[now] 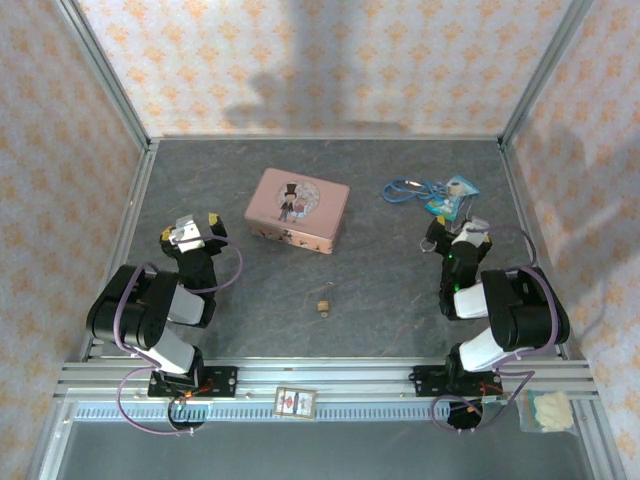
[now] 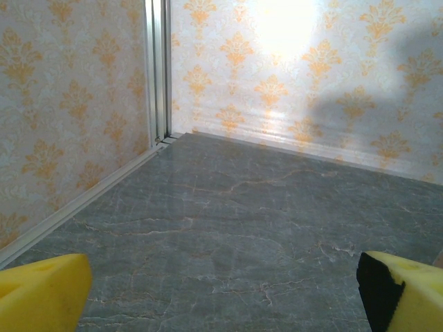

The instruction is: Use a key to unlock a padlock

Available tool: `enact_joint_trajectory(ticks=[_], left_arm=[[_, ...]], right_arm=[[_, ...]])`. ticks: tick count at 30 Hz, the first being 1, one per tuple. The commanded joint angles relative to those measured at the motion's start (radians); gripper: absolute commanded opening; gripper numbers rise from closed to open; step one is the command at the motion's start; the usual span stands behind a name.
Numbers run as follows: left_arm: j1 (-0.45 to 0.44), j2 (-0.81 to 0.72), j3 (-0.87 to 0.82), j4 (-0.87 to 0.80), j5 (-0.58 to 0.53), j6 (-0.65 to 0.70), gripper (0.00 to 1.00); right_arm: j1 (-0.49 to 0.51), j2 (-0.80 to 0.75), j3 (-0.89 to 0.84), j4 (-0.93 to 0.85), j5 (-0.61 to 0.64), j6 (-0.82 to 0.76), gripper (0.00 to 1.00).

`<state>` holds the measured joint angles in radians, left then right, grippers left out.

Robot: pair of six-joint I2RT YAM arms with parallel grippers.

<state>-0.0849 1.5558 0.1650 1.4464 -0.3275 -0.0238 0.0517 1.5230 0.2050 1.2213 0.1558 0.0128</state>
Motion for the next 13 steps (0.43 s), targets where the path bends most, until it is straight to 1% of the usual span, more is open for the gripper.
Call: enact_joint_trajectory(ticks=[1,10,13], left_arm=[[0.006,-0.007,0.008,-0.009,0.010,0.016,0.99],[0.007,-0.007,0.010,-0.010,0.010,0.015,0.99],[0.005,-0.007,0.014,-0.017,-0.013,0.005,1.00]], right_arm=[[0.002,-0.007,0.006,0.047,-0.002,-0.016,1.00],[0.003,-0.006,0.011,0.038,-0.005,-0.016,1.00],[0.003,-0.007,0.006,0.045,-0.011,-0.019,1.00]])
